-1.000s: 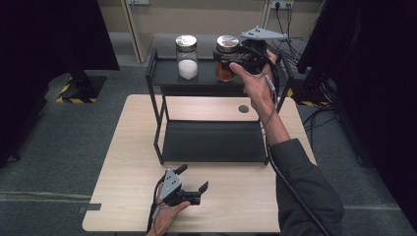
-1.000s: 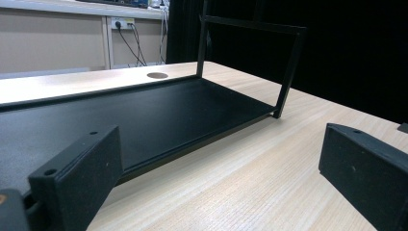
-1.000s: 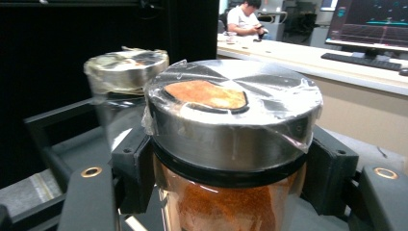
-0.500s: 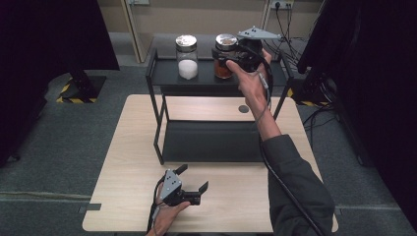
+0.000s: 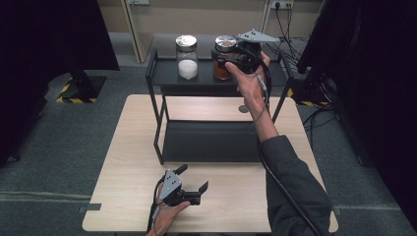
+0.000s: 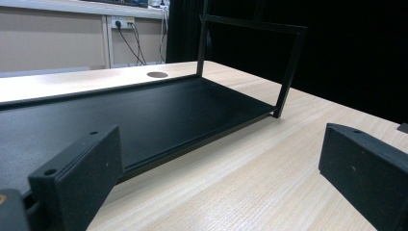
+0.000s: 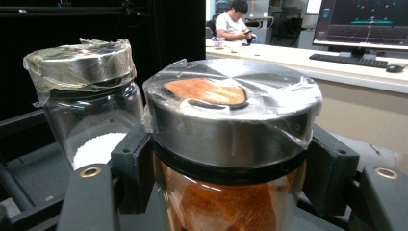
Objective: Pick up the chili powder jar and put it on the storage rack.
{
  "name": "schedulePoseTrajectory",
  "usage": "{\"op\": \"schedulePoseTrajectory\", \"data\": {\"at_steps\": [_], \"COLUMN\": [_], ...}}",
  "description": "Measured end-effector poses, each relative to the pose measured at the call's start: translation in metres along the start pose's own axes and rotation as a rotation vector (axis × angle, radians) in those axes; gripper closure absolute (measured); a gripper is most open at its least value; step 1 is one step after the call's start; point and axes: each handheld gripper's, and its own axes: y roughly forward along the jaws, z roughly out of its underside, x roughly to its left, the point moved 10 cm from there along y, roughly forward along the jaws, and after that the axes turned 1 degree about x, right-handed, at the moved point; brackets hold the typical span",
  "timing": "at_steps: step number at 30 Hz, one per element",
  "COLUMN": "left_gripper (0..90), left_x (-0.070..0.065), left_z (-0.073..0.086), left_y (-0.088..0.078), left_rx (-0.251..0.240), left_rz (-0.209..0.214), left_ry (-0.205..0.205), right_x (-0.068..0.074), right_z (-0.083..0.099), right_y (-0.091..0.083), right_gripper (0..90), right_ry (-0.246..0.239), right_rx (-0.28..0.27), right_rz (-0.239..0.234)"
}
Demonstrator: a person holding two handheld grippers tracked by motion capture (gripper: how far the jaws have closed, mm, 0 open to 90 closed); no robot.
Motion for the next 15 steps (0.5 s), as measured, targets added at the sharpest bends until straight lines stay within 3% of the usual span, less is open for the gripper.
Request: {"op": "schedulePoseTrajectory", "data": {"at_steps": [2,6,15], "left_gripper": [1.1,1.1,1.1], "left_x": [0.0,0.0,-0.001], "left_z": [0.0,0.0,0.0], "left_y": [0.0,0.0,0.0], "left_rx": [0.001,0.002,0.002], "left_rz": [0.0,0.001,0.001], "left_ry": [0.002,0.002,0.001], "right_x": [0.0,0.0,0.0], "right_z": [-0.001,0.001,0.004], "right_y": [0.001,0.0,-0.011], "right_gripper": [18.5,8.6,0.8], "right_ry": [0.016,0.03,0.046], "right_rx": [0.019,0.024,0.002], "right_rz": [0.007,0.018,0.015]}}
